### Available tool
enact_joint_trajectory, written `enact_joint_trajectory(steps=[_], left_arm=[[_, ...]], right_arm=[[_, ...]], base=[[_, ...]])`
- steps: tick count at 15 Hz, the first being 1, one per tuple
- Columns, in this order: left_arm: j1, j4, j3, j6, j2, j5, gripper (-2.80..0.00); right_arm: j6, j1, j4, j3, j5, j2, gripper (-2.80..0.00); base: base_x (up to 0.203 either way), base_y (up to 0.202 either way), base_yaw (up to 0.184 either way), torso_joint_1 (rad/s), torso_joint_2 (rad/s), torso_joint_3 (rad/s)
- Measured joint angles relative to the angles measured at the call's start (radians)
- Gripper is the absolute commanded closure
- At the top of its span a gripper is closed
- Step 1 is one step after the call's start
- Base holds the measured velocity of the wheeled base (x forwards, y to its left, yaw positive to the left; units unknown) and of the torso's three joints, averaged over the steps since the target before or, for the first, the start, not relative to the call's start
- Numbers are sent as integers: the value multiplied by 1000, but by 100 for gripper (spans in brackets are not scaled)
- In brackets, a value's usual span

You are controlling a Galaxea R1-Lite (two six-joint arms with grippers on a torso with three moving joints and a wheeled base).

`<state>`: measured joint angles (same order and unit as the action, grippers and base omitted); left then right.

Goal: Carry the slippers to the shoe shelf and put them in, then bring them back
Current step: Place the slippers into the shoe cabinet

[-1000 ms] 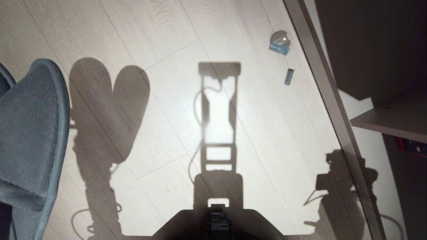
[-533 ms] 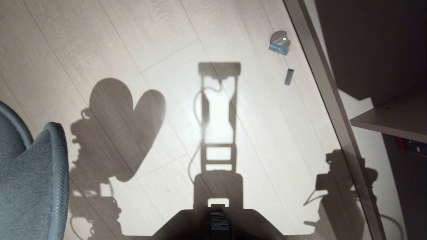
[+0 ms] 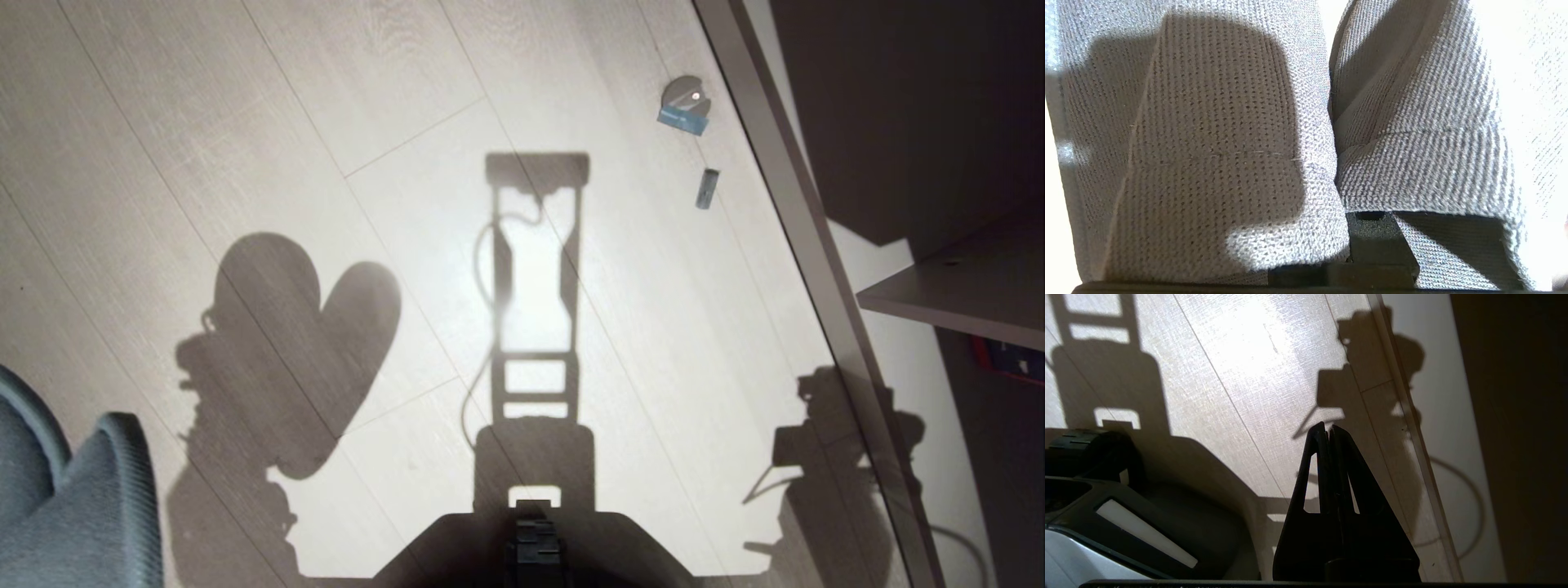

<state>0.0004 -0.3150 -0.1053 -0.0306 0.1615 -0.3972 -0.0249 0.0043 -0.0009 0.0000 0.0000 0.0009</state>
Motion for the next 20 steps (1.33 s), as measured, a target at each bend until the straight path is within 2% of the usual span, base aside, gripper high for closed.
enact_joint_trajectory(steps=[3, 4, 6, 8, 9, 12, 15, 20], left_arm=[[0, 65, 77, 133, -55, 122, 0], [1, 72, 91, 149, -73, 148, 0], [1, 131, 100, 137, -114, 196, 0], [1, 194, 104, 93, -141, 293, 0], [1, 220, 104, 82, -150, 318, 0], [1, 226, 105, 49, -161, 331, 0], [1, 296, 105, 87, -164, 389, 0], [1, 317, 104, 136, -164, 377, 0]], right_arm=[[-2, 0, 0, 0, 0, 0, 0], [0, 0, 0, 0, 0, 0, 0], [1, 0, 1, 0, 0, 0, 0], [2, 0, 1, 0, -1, 0, 0], [1, 0, 1, 0, -1, 0, 0], [1, 0, 1, 0, -1, 0, 0], [1, 0, 1, 0, -2, 0, 0], [-1, 0, 0, 0, 0, 0, 0]], base=[[0, 0, 0, 0, 0, 0], [0, 0, 0, 0, 0, 0], [0, 0, 0, 0, 0, 0], [0, 0, 0, 0, 0, 0], [0, 0, 0, 0, 0, 0], [0, 0, 0, 0, 0, 0], [0, 0, 0, 0, 0, 0], [0, 0, 0, 0, 0, 0]])
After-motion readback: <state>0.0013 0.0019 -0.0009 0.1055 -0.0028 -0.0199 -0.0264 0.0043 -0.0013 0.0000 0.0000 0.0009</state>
